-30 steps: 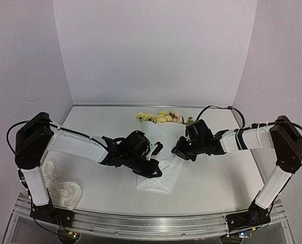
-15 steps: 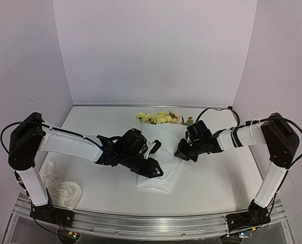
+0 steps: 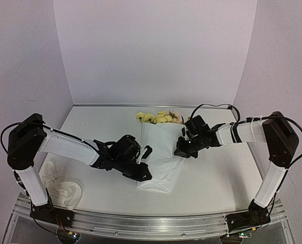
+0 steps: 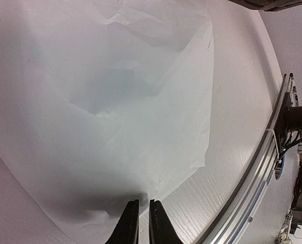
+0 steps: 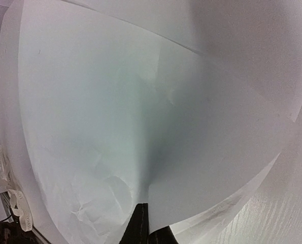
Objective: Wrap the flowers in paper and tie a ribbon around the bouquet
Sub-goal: Adjust the folded bouquet at the center of the board.
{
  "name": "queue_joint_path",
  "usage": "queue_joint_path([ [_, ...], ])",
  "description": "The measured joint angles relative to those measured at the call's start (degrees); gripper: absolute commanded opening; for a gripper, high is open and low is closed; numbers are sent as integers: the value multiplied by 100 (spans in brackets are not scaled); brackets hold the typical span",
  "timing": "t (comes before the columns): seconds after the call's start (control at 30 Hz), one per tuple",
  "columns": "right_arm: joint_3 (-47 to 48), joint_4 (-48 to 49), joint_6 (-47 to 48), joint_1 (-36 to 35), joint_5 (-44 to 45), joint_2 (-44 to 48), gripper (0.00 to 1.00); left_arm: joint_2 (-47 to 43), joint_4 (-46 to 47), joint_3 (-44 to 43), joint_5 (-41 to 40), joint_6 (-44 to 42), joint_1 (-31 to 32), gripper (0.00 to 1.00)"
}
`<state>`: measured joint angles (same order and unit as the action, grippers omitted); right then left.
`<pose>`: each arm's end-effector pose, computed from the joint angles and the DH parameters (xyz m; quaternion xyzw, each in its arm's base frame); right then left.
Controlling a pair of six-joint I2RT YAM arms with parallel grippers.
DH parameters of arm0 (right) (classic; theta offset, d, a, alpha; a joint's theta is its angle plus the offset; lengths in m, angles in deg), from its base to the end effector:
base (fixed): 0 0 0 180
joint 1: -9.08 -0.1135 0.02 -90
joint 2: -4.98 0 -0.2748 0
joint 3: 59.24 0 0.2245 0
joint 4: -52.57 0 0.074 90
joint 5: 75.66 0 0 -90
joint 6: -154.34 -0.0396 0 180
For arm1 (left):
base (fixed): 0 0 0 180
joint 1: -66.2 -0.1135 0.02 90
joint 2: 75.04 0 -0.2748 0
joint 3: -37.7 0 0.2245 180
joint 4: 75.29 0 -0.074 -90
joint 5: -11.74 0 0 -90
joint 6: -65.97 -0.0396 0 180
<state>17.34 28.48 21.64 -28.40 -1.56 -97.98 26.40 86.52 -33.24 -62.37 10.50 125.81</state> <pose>0.2744 0.2241 0.1951 -0.0043 0.9332 0.3153 0.1724 0.1636 -0.3004 0.1847 0.2488 0.8940 -0.3439 0.1432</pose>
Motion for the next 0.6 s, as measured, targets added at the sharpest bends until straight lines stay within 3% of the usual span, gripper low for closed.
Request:
queue_joint_path([
  [0.6, 235, -626, 548, 33, 171, -81, 0, 438, 320, 47, 305, 146, 7, 8],
])
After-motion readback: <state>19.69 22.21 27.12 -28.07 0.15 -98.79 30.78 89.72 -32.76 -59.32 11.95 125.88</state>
